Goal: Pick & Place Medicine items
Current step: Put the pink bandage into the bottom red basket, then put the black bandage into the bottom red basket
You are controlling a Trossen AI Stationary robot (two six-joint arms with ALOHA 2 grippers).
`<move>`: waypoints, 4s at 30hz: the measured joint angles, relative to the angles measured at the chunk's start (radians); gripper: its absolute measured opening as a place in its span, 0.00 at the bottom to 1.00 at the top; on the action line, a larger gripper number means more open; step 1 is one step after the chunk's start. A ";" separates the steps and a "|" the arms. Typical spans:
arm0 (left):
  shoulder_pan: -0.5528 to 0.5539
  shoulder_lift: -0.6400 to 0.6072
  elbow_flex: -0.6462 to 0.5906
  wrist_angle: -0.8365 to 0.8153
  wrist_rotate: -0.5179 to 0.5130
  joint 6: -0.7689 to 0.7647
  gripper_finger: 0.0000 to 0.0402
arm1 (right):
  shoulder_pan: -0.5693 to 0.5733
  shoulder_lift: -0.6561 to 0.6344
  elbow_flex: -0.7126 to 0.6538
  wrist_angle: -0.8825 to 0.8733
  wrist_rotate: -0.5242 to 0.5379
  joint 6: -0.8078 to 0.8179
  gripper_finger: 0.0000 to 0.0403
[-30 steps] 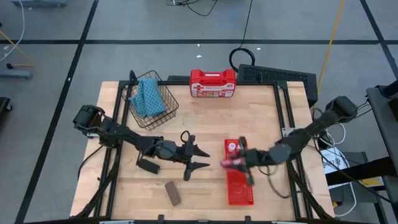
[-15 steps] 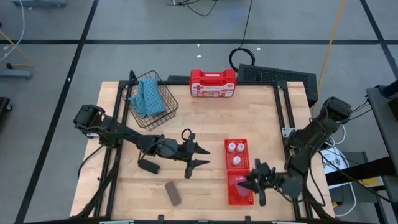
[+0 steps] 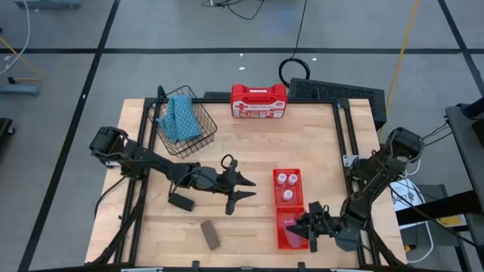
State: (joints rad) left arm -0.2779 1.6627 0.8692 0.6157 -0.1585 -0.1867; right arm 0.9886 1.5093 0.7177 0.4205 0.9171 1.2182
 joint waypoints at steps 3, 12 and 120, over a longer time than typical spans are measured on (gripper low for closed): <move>0.000 0.000 0.000 -0.011 0.000 0.000 0.37 | 0.000 0.000 0.000 -0.005 -0.032 -0.010 0.21; 0.000 0.000 0.000 -0.023 0.000 0.000 0.34 | 0.000 0.000 0.000 -0.014 -0.056 -0.243 0.24; -0.133 -0.402 0.001 -1.331 0.010 -0.469 0.34 | -0.365 0.018 0.000 0.236 -0.166 -1.190 0.61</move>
State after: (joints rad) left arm -0.4109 1.2611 0.8706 -0.7150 -0.1487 -0.6562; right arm 0.6231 1.5276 0.7177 0.6564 0.7509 0.0287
